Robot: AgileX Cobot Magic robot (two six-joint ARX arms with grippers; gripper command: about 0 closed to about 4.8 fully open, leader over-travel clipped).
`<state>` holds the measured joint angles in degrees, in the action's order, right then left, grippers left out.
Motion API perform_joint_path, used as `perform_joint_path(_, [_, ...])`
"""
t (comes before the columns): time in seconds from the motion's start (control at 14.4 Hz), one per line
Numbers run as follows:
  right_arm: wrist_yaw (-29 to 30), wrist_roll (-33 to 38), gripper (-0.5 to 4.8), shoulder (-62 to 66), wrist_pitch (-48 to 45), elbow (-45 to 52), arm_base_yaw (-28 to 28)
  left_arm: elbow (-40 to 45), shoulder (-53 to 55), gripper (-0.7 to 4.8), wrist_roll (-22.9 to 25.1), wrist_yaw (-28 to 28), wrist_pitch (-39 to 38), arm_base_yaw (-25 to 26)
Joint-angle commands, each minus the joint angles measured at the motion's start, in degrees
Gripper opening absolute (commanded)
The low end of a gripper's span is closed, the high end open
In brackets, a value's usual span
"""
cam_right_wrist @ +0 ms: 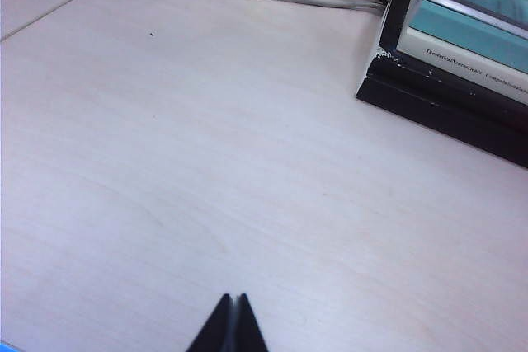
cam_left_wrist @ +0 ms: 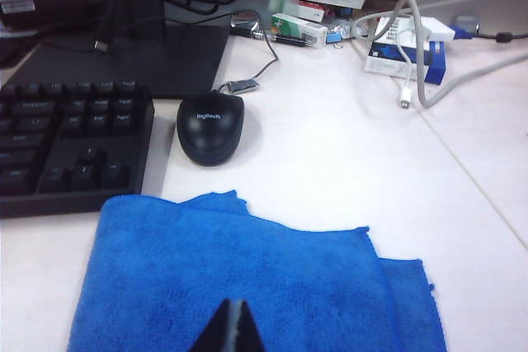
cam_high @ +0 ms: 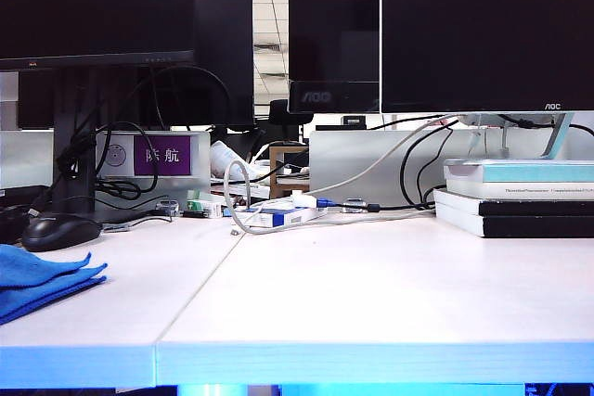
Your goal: Wipe the table from right to left using the rag.
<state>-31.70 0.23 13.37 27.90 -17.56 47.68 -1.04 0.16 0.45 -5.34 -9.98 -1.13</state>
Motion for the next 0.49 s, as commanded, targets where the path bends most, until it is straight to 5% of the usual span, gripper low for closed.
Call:
perform_joint_path(0.07, [-0.13, 0.20, -0.01, -0.07, -0.74, -0.26, -0.02, 0.44, -0.11, -0.05, -0.44, 0.20, -0.22, 0.09])
perform_joint_path(0.35, [-0.11, 0.20, -0.01, -0.48, -0.57, -0.20, -0.24, 0.44, -0.11, -0.05, -0.46, 0.17, -0.22, 0.09])
perform_joint_path(0.49, [-1.77, -3.39, -0.01, -1.42, -1.18, -0.17, -6.03, 0.44, -0.09, -0.05, -0.44, 0.17, -0.22, 0.09])
